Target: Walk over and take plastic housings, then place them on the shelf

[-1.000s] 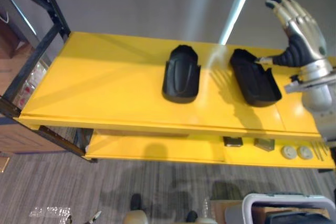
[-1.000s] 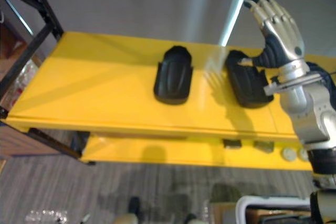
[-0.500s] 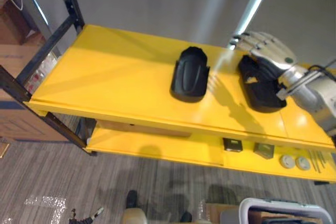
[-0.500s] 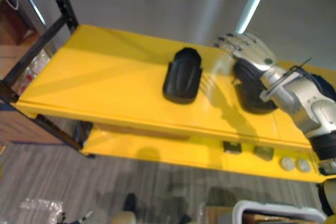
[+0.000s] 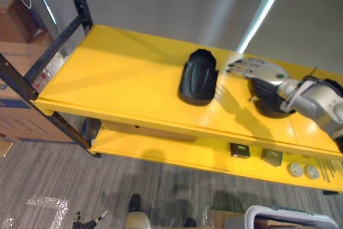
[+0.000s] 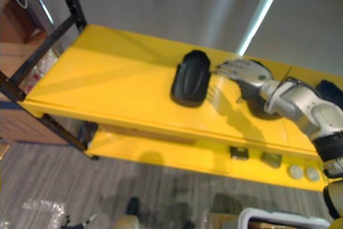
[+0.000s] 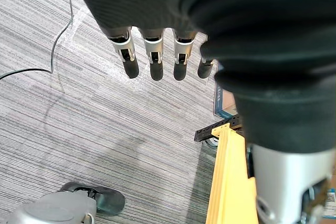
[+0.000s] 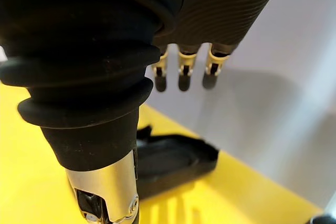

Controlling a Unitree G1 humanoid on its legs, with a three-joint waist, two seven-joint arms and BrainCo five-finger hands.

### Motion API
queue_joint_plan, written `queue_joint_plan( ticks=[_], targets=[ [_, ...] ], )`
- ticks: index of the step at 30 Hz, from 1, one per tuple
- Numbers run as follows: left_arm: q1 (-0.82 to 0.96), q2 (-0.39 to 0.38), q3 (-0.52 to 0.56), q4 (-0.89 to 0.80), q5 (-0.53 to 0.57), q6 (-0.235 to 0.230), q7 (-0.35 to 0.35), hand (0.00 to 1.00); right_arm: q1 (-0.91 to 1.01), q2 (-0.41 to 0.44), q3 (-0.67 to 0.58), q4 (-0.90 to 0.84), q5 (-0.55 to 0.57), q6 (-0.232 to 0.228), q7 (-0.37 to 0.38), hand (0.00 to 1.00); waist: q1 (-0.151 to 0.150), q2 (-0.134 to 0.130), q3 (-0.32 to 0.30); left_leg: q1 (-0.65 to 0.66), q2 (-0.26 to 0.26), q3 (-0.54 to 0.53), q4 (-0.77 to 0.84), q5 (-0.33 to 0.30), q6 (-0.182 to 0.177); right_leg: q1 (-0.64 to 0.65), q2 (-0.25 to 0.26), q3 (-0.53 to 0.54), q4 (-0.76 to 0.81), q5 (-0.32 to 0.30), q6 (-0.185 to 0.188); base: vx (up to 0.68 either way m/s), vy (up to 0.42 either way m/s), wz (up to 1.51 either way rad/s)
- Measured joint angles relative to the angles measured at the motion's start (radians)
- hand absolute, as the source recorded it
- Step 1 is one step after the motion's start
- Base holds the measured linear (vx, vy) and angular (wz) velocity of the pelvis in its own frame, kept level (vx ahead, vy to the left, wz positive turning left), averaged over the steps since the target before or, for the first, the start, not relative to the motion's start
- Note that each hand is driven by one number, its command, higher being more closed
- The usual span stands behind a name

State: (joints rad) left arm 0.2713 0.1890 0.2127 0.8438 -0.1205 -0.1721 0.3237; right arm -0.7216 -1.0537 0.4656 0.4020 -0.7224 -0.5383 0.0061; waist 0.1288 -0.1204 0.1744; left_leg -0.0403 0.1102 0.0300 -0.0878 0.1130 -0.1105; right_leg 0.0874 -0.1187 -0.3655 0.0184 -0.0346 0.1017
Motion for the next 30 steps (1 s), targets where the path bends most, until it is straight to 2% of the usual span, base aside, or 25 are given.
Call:
queue_joint_plan(
  ticks=[4, 8, 15, 23, 30],
  targets=[
    [-0.004, 0.002, 0.0, 0.0, -0.03, 0.0, 0.0, 0.0, 0.0, 0.002, 0.02, 0.03, -0.002, -0.007, 0.0, 0.0, 0.0, 0.0, 0.001, -0.017, 0.0, -0.019, 0.0, 0.007, -0.001, -0.006, 0.0, -0.017, 0.0, 0.0, 0.0, -0.01, -0.013, 0.12],
    [-0.007, 0.002, 0.0, 0.0, -0.032, 0.0, -0.002, 0.0, 0.0, 0.015, 0.027, 0.057, -0.039, -0.01, -0.003, 0.0, 0.022, -0.001, 0.001, -0.026, 0.003, -0.02, 0.0, 0.011, -0.002, -0.015, 0.001, -0.018, 0.0, 0.003, -0.003, 0.0, -0.003, 0.01],
    [-0.006, 0.003, 0.001, -0.001, -0.036, -0.001, -0.024, 0.0, 0.0, 0.065, 0.035, 0.088, -0.069, -0.024, -0.01, 0.0, 0.028, -0.018, 0.013, -0.032, 0.002, -0.021, 0.0, 0.012, -0.001, -0.016, 0.002, -0.019, -0.011, 0.009, -0.003, 0.0, 0.0, 0.0],
    [-0.009, 0.004, 0.002, -0.013, -0.037, -0.002, -0.028, 0.0, -0.001, 0.066, 0.05, 0.088, -0.081, -0.034, -0.01, 0.0, 0.038, -0.021, 0.054, -0.038, 0.001, -0.025, 0.0, 0.012, -0.002, -0.017, 0.004, -0.023, -0.014, 0.009, -0.003, 0.0, 0.0, 0.0],
    [-0.01, 0.005, 0.002, -0.038, -0.037, -0.004, -0.029, 0.0, 0.0, 0.069, 0.073, 0.089, -0.086, -0.033, -0.004, 0.0, 0.051, -0.022, 0.056, -0.048, 0.001, -0.031, 0.001, 0.013, -0.002, -0.018, 0.01, -0.037, -0.015, 0.008, -0.004, 0.01, -0.02, 0.05]
  ],
)
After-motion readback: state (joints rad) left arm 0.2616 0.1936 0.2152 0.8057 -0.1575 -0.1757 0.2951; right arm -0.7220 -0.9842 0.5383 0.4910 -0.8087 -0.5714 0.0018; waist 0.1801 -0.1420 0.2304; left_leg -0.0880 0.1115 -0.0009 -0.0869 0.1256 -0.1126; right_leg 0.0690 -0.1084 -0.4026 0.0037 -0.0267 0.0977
